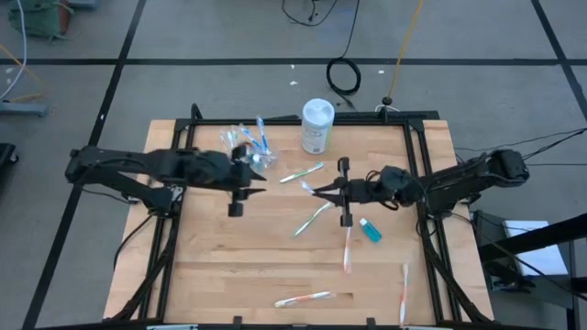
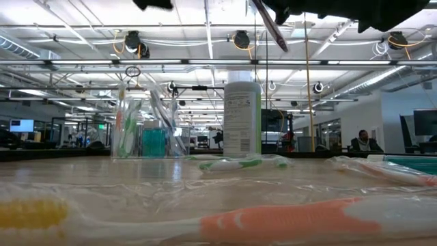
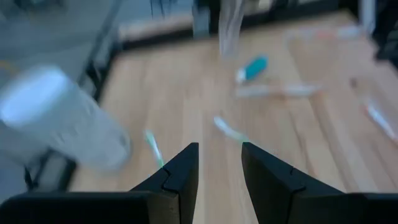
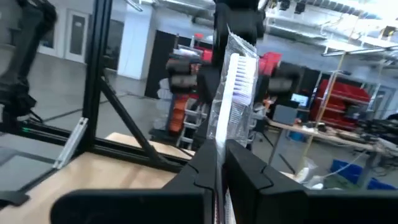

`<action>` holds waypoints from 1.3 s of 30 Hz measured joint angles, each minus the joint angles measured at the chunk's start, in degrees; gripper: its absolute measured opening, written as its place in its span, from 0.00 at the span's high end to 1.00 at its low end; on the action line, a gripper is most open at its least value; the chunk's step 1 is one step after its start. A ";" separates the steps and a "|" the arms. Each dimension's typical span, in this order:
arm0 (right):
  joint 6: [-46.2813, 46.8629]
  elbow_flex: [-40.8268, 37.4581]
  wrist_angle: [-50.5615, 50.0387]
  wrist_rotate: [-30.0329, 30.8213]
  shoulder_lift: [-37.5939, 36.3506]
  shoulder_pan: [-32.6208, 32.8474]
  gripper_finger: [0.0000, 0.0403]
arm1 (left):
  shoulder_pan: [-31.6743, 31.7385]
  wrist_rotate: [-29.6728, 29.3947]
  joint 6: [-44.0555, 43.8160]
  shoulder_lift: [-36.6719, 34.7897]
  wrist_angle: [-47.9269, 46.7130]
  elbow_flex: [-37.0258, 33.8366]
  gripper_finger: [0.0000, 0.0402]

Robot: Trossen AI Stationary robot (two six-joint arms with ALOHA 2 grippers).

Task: Pick & Place toothbrushing station
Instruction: Put the violet toothbrush into the left of the transparent organizer

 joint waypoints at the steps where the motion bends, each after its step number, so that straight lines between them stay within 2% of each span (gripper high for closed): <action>1: 0.08 0.00 0.21 -0.17 0.10 -0.18 0.98 | 0.21 0.12 1.38 -1.34 2.03 -0.58 0.68; 4: -0.37 0.00 1.30 -0.03 1.60 -0.38 0.98 | 1.05 3.64 5.86 -4.95 11.19 -6.25 0.68; 8: -0.04 0.07 4.01 -0.06 3.35 -0.74 0.98 | 2.04 8.55 7.77 -6.87 29.77 -18.67 0.68; 13: 1.80 0.04 9.77 -0.06 6.07 -1.29 0.98 | 2.89 8.58 6.49 -4.26 53.32 -29.53 0.68; 17: 3.28 0.79 13.28 -0.04 9.11 -2.12 0.98 | 2.88 8.60 1.48 0.27 63.25 -32.14 0.68; 21: 4.90 3.81 13.28 -0.06 12.89 -2.32 0.98 | 2.88 8.59 -2.01 4.48 67.77 -31.21 0.68; 28: 6.32 7.89 13.04 -0.08 17.13 -2.28 0.97 | 2.88 9.07 -2.44 9.85 72.73 -30.62 0.68; 39: 6.42 8.39 13.45 -0.08 17.17 -1.87 0.97 | 2.88 9.57 -2.92 10.16 78.06 -30.61 0.68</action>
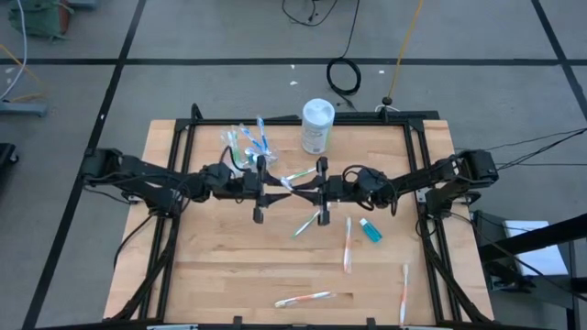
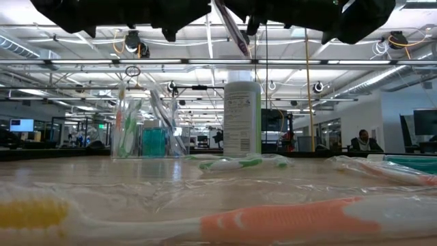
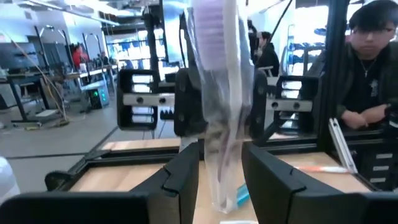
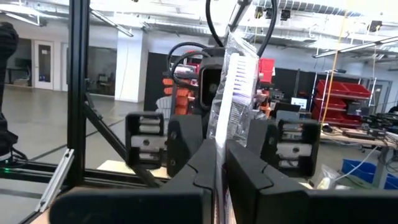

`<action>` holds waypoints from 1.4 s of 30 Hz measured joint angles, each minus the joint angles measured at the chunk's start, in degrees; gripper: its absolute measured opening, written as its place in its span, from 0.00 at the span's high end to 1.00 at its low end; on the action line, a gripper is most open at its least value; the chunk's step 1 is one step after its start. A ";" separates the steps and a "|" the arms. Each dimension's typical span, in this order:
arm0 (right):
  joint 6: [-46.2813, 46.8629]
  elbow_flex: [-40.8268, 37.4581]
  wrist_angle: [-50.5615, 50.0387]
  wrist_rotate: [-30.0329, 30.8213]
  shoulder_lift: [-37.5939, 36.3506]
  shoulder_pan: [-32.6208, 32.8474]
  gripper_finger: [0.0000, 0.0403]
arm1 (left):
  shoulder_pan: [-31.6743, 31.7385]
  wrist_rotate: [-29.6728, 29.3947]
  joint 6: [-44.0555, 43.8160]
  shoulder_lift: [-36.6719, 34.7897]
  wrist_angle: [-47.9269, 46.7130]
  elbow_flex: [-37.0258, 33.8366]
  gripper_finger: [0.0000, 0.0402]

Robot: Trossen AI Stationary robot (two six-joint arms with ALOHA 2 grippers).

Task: Pick & Place toothbrushing station
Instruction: Put the violet toothbrush into the left of the transparent organizer

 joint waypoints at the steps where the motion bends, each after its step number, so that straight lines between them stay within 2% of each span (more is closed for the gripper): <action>1: 0.22 0.31 -0.17 0.00 0.03 0.00 0.97 | 0.00 0.01 -0.06 -0.03 0.01 0.01 0.68; 6: 1.26 3.12 -0.13 -0.02 2.93 0.05 0.97 | 0.00 0.12 -1.29 0.39 0.04 -0.01 0.68; 13: 0.87 7.81 0.93 -0.64 8.45 0.15 0.97 | 0.00 3.23 -1.67 1.08 -0.34 -0.14 0.68; 18: 0.94 7.79 1.55 -2.78 8.49 0.07 0.97 | 0.09 3.53 -2.17 1.11 -0.73 -0.10 0.69; 25: 0.34 7.75 -0.26 -2.45 8.06 0.04 0.94 | 0.07 3.72 -2.31 1.11 -1.00 -0.10 0.86; 29: -4.45 7.75 -2.17 -2.12 8.00 0.04 0.90 | 0.07 3.80 -2.25 1.11 -2.15 -0.10 0.96; 33: -8.29 7.71 -4.01 1.02 8.01 0.43 0.84 | 0.11 3.54 -2.32 1.11 -4.33 -0.10 0.95; 38: -9.41 7.68 -7.59 5.84 7.84 0.70 0.76 | 0.08 -2.92 -2.85 0.22 -8.39 -0.10 0.89; 42: -10.02 7.68 -15.66 10.83 4.54 1.32 0.72 | 0.11 -7.69 -2.78 -3.65 -13.77 0.10 0.94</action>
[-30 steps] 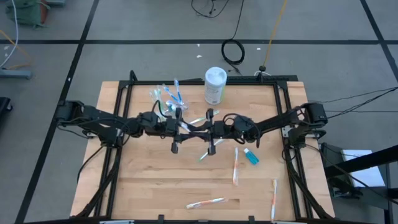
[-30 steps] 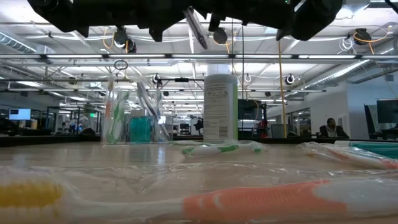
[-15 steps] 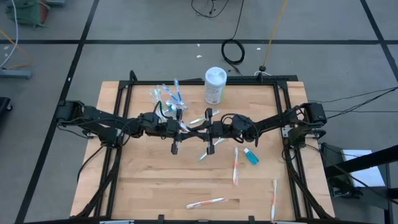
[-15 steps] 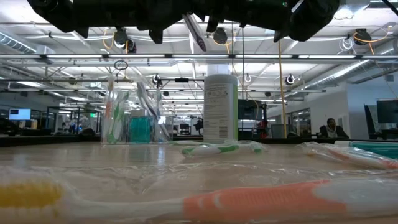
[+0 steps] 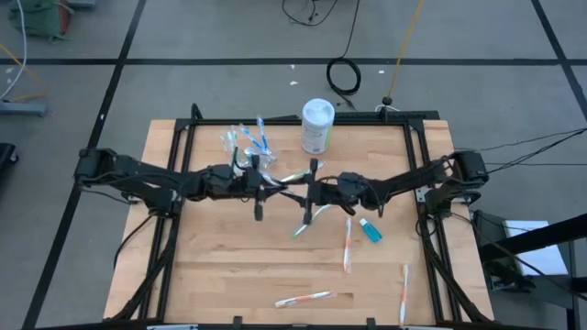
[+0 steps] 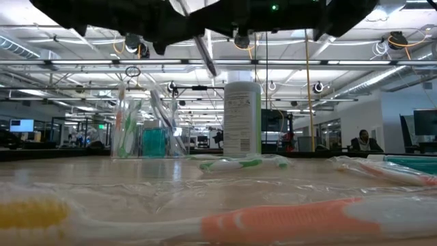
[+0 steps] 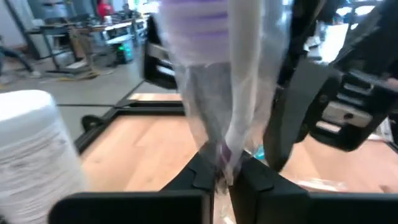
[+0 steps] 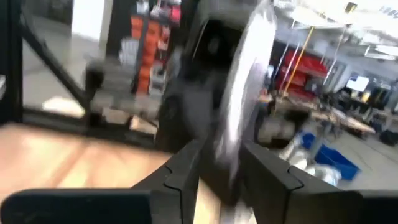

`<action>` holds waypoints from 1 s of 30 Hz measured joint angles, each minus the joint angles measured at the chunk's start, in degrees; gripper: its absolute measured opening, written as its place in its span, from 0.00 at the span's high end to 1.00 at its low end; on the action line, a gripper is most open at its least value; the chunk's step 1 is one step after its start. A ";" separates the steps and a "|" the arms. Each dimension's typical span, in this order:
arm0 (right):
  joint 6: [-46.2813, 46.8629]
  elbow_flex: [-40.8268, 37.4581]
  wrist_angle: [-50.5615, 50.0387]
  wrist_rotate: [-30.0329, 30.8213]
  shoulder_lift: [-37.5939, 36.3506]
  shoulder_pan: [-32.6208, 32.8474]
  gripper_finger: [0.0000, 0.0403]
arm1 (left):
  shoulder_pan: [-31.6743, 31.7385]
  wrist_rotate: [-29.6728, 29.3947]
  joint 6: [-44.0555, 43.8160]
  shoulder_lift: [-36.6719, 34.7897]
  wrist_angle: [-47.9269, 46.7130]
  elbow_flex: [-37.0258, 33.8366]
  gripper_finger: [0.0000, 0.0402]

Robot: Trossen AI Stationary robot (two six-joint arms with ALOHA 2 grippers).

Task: Pick & Place toothbrushing station
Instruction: Put the violet toothbrush into the left of the transparent organizer

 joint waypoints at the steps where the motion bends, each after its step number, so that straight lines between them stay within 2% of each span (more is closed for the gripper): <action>1: -0.02 0.00 -3.20 1.04 -1.22 0.03 0.71 | 0.00 -1.06 0.04 -1.47 -1.93 0.06 0.96; 4: 0.89 -0.17 -13.42 3.12 -4.94 -0.09 0.71 | 0.00 -3.80 0.00 -5.21 -6.04 0.06 0.97; 7: 1.08 -0.13 -22.08 3.17 -8.22 -0.10 0.71 | -0.15 -9.48 -1.01 -9.03 -11.08 0.06 0.93; 10: 3.71 -0.13 -26.50 2.92 -10.47 0.11 0.72 | -0.24 -16.09 -2.61 -13.40 -17.31 0.04 0.92; 15: 6.80 -0.13 -27.84 2.96 -11.80 0.03 0.73 | -0.11 -24.58 -2.57 -20.96 -31.24 0.01 0.98; 23: 6.67 -0.11 -27.87 2.94 -11.75 0.05 0.74 | -0.22 -27.43 -8.13 -30.39 -45.89 0.00 0.94; 28: 6.67 -0.11 -27.83 2.94 -11.75 0.05 0.74 | 0.22 -28.90 -13.62 -31.22 -53.85 -0.26 0.98; 30: 6.67 -0.11 -27.85 2.92 -11.75 0.05 0.74 | 0.30 -29.21 -15.31 -30.78 -53.44 -1.54 0.96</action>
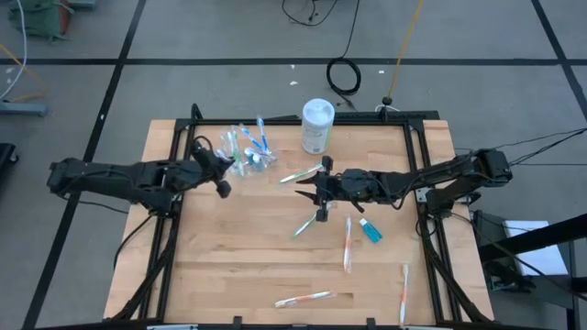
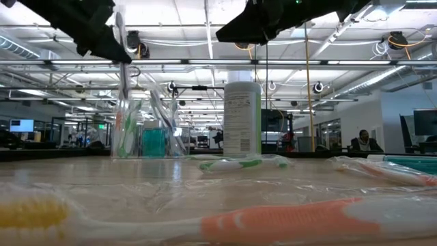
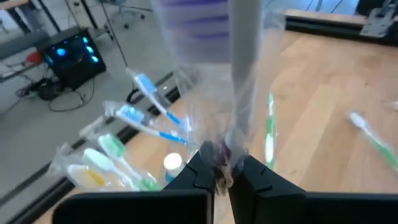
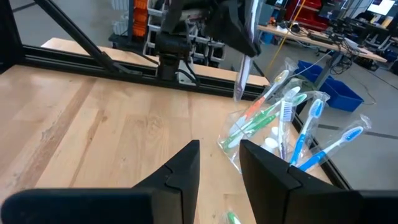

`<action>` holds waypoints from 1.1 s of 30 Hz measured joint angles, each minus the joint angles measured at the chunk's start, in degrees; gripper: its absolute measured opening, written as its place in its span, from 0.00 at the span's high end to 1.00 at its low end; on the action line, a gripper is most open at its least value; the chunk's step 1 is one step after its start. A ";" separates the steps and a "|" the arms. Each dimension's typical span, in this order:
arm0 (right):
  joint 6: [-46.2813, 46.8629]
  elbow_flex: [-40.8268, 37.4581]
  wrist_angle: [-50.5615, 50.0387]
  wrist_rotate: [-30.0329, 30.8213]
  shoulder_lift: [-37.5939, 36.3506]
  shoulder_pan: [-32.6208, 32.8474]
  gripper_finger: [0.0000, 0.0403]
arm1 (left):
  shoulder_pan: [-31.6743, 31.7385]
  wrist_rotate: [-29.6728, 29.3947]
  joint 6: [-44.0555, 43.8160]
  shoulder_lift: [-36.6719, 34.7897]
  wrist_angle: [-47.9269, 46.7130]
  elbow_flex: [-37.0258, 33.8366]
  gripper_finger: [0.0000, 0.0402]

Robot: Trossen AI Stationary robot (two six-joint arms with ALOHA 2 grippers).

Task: Pick & Place toothbrushing station
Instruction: Put the violet toothbrush into the left of the transparent organizer

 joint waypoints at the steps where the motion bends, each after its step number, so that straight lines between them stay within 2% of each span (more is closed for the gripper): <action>1: 0.00 0.00 0.01 0.02 0.00 0.00 0.74 | 0.21 -1.05 0.21 0.23 1.19 -0.93 0.95; 4: 0.00 0.00 0.02 0.02 0.00 0.00 0.74 | 1.79 -4.19 2.18 0.28 5.02 -3.33 0.95; 6: 0.01 0.02 0.02 0.02 0.00 0.00 0.74 | 3.43 -3.92 2.28 0.24 7.17 -4.11 0.97; 17: 0.00 0.02 0.09 0.02 0.00 -0.02 0.74 | 13.27 5.56 -1.44 1.57 7.27 -7.31 0.94; 20: 0.00 0.02 0.11 0.02 0.00 -0.02 0.74 | 15.08 8.00 -1.57 3.24 9.20 -8.41 0.98; 24: 0.00 0.02 0.11 0.02 0.00 -0.02 0.74 | 17.28 10.47 -1.62 5.88 13.65 -9.85 0.96; 29: 0.00 0.02 0.09 0.02 0.00 -0.02 0.74 | 19.42 11.26 -5.16 8.60 13.59 -9.91 0.91; 33: 0.00 0.05 0.07 0.02 0.00 -0.03 0.74 | 21.08 16.24 -7.88 11.17 12.22 -9.91 0.93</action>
